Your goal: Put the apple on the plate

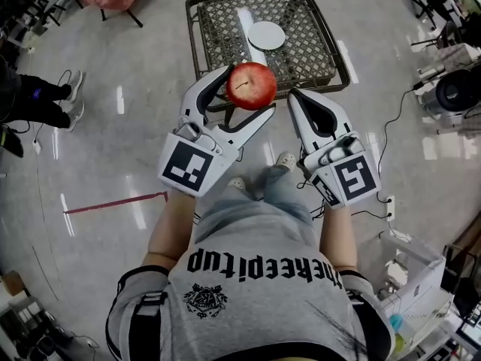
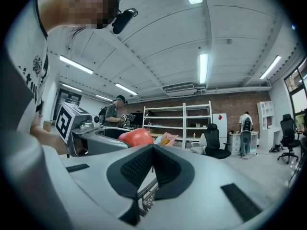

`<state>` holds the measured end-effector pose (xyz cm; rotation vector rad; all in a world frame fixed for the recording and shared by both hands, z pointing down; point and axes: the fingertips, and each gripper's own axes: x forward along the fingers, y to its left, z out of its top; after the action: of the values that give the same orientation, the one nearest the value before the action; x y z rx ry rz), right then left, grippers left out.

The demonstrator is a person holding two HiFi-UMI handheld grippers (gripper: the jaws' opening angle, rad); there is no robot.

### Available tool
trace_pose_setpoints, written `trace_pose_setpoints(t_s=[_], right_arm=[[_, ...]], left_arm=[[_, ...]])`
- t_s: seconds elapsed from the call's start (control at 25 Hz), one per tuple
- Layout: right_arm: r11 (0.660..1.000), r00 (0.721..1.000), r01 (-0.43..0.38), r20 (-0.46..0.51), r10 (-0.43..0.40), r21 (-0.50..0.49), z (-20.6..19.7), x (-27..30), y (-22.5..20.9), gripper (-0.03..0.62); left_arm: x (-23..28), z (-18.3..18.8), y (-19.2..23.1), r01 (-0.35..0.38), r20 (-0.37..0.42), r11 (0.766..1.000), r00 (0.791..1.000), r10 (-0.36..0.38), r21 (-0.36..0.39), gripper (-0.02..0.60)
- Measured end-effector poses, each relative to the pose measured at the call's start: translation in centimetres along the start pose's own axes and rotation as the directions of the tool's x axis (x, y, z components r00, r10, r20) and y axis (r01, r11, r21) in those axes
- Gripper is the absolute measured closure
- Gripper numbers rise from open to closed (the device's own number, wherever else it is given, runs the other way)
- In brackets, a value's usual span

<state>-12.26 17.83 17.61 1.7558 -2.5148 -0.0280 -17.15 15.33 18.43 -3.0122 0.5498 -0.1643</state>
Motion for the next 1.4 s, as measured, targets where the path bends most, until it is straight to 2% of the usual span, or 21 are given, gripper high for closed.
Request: trace_pose_setpoints(t_s=[0.24,0.64,1.4], right_arm=[[0.998,0.998,-0.065,0.013,0.065,0.002,-0.9,0.5,-2.9,0.597],[0.985,0.985,-0.17,0.006,0.17,-0.007,-1.9,2.5,-11.7,0.597],[0.948,0.948,-0.319,0.02,0.319,0.013,-3.4,3.8,-19.3,0.597]], left_arm=[[3.1,0.0,-0.1,-0.059,-0.002,0.998,0.998,0.059,0.007,0.196],[11.7,-0.5,1.0,-0.151,-0.019,0.988,0.988,0.151,-0.017,0.196],[18.7,-0.4,1.8,-0.303,-0.034,0.952,0.953,0.302,-0.045,0.196]])
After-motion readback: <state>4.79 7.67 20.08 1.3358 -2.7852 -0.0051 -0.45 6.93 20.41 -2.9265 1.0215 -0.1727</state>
